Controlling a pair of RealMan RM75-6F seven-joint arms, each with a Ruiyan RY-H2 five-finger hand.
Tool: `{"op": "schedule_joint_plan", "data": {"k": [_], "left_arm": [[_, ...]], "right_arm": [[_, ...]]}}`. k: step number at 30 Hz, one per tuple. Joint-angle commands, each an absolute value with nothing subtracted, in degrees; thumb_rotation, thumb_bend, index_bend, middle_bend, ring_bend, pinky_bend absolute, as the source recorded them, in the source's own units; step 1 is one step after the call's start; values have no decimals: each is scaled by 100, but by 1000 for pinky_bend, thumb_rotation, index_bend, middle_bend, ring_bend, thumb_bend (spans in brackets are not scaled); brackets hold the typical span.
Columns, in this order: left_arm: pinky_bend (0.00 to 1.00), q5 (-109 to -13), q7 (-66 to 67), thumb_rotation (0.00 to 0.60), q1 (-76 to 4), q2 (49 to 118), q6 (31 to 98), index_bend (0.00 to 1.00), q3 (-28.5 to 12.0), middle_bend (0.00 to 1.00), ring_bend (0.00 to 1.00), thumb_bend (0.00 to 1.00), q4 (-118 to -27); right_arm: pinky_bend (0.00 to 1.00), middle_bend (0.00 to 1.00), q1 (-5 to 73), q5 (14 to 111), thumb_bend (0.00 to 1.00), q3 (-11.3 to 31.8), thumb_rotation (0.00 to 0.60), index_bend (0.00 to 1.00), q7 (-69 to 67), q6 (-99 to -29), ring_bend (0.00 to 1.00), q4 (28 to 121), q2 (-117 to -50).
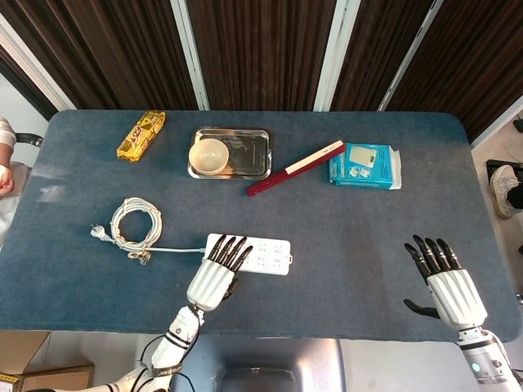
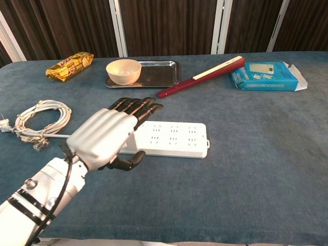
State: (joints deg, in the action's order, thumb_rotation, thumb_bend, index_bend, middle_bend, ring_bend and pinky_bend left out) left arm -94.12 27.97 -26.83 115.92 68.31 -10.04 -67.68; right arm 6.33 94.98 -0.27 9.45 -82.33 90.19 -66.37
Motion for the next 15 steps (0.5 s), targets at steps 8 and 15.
{"op": "schedule_joint_plan", "data": {"k": [8,15], "left_arm": [[49,-8887,3125,600,-2938,11956,6631,0,-1140,0,0,389,-6115],[83,-8715,3079,600,-2978,11916,6681,0,-1101,0,0,389,-5987]], "right_arm": [[0,0,642,9539,234,-94,600,0,901,-8230,0,9032,-6594],[0,0,641,9542,234,-110,600,0,899,-8249,0,9033,-6587]]}}
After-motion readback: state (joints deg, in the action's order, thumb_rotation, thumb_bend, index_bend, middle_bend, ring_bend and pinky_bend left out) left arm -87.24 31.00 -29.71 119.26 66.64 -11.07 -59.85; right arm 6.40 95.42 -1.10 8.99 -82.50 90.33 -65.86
